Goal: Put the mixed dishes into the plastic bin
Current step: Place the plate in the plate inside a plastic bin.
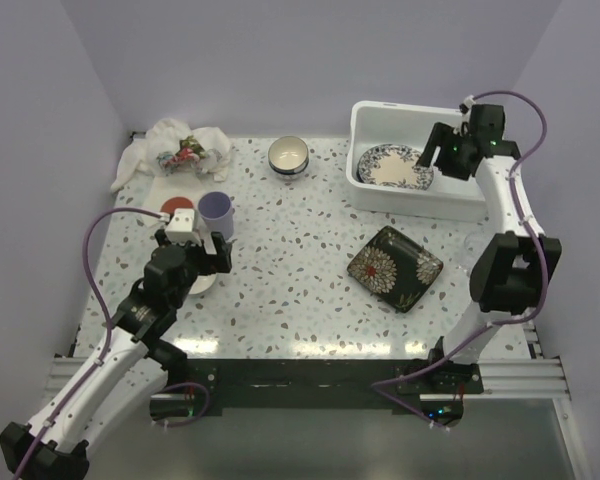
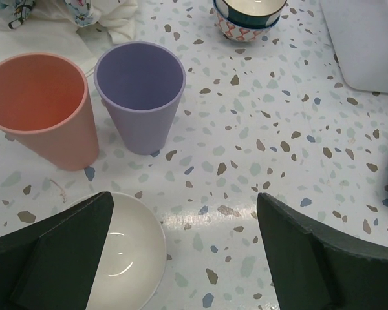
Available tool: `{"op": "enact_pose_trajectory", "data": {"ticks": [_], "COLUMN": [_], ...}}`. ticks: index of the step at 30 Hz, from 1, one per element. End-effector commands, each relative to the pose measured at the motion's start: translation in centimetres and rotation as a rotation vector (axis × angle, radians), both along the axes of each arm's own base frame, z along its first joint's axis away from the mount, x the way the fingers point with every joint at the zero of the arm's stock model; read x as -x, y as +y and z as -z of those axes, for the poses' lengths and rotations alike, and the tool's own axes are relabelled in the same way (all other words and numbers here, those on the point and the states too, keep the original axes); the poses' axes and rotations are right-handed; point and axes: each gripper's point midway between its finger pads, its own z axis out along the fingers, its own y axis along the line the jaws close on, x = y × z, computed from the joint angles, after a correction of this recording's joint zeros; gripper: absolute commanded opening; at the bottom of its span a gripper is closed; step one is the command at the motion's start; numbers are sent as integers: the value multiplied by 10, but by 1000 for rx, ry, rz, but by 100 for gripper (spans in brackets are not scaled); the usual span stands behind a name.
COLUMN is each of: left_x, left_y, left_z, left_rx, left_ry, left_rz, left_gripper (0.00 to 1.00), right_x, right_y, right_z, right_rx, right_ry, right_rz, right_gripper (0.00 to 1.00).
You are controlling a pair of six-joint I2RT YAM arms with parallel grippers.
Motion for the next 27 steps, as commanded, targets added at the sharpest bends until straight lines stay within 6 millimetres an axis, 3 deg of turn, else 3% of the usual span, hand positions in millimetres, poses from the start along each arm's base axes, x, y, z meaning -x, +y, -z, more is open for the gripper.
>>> {"op": "enact_pose_trajectory", "data": {"ticks": [1,2,3,4,12,13,14,16,18,22,24,25,27], "left_x": [-3,-2,-2,-2,-2,-2,-4,-8,-13,-20,-21,-22,-20], "left_y": [-8,-11,-13,-15,-45,-49,-57,-67,-79,-111,-138,-150,-181], "left_z": [-15,-13,-15,-14,-5,-5,-3,5,3,19,29,45,38], "left_rx": [27,29,34,37,55,65,70,76,93,108,99,77,79], "left_ry": [-64,-61,-65,-64,-21,-9,15,63,82,188,241,291,290], "left_rz": [36,54,63,72,207,220,245,268,307,378,431,446,513], "left_gripper": [98,98,98,98,98,98,98,98,98,98,98,98,98], "right_x": [27,31,43,52,114,122,131,143,155,175,183,185,190], "right_y": [-7,-6,-4,-1,35,36,37,38,40,53,66,70,77], "right_z": [-56,-60,-78,-67,-70,-56,-63,-49,-52,-38,-34,-34,-35], "right_rx": [27,24,20,-1,-170,-180,-182,-185,-191,-235,-259,-269,-283], "right_ry": [-136,-152,-200,-183,-266,-241,-272,-254,-279,-277,-278,-281,-294], "right_rz": [85,91,98,110,100,109,112,120,114,69,11,-11,-45], "right_gripper": [78,82,83,84,92,92,92,93,94,98,98,99,99]}}
